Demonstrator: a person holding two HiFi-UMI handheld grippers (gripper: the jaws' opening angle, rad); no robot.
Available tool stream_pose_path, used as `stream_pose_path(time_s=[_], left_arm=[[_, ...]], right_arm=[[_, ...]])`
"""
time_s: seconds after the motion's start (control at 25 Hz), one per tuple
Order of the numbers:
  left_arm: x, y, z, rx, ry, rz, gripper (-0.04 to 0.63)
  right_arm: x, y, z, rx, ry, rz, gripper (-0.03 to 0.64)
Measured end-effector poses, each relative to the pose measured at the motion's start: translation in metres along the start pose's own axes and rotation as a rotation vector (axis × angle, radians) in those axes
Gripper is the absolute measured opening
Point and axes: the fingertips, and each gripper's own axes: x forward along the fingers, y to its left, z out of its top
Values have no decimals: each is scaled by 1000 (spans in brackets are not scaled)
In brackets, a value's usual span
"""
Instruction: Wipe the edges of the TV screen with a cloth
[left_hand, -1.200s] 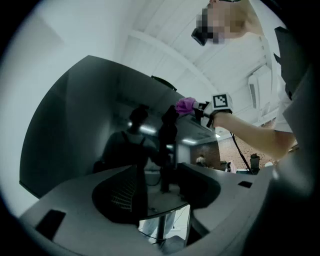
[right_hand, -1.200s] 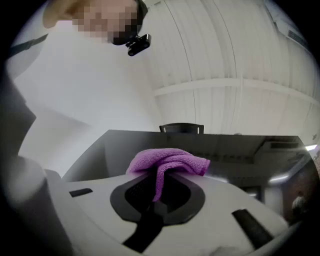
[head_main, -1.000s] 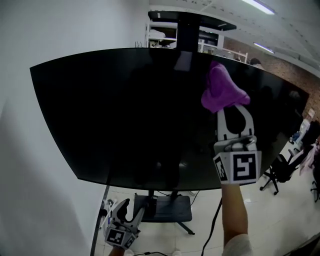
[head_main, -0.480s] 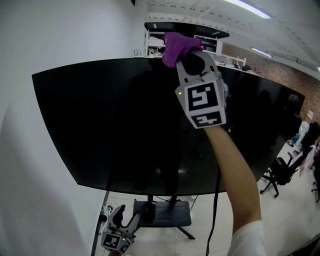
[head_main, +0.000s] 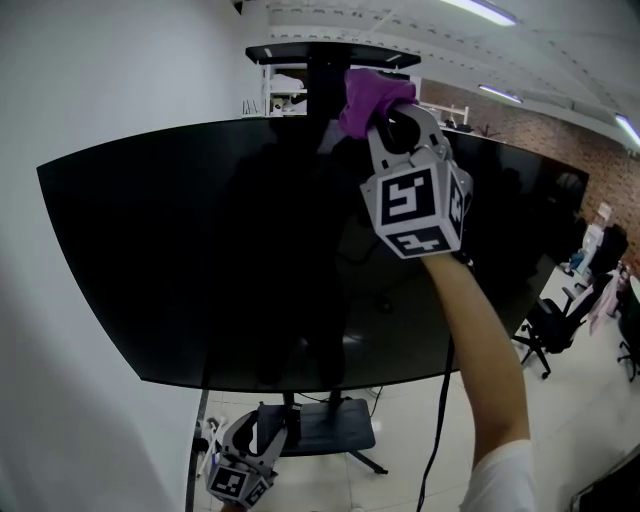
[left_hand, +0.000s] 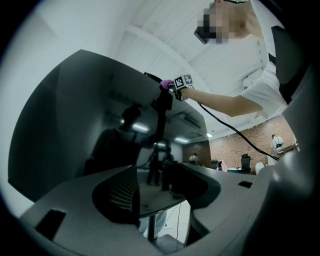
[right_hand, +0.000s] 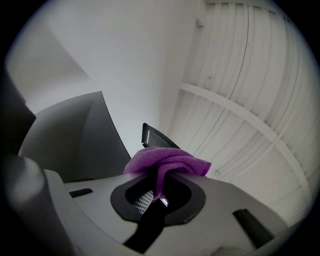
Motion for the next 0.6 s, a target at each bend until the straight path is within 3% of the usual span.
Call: stream_pose_path(time_s=[0.28, 0.6], left_arm=[[45, -40, -14, -2, 13, -137, 232], [104, -111, -12, -35, 23, -321, 232]], right_arm=[[-40, -65, -75, 19, 141, -62, 48], [-77, -139, -155, 133, 261, -115, 49]])
